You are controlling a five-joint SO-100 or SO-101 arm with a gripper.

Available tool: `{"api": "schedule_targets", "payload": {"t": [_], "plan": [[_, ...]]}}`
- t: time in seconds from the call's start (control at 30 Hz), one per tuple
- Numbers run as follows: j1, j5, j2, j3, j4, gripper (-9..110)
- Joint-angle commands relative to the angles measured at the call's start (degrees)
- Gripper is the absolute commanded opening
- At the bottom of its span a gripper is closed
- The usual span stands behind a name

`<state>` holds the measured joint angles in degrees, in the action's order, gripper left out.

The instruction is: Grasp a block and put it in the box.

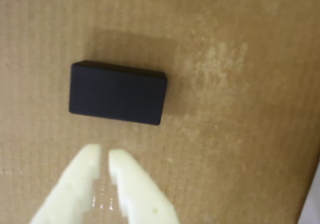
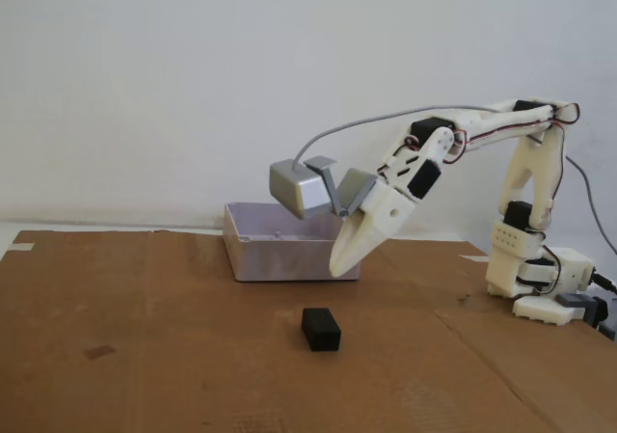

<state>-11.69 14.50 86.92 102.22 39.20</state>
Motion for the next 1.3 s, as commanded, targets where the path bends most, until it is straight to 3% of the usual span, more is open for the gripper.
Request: {"api": "schedule_targets", "payload": {"t": [0.0,1.27], "plan": [[-0.09,1.23,1.23,-6.59,-2.81,0],[-3.25,4.04,0.18,-9.32,-2.02,0]]}}
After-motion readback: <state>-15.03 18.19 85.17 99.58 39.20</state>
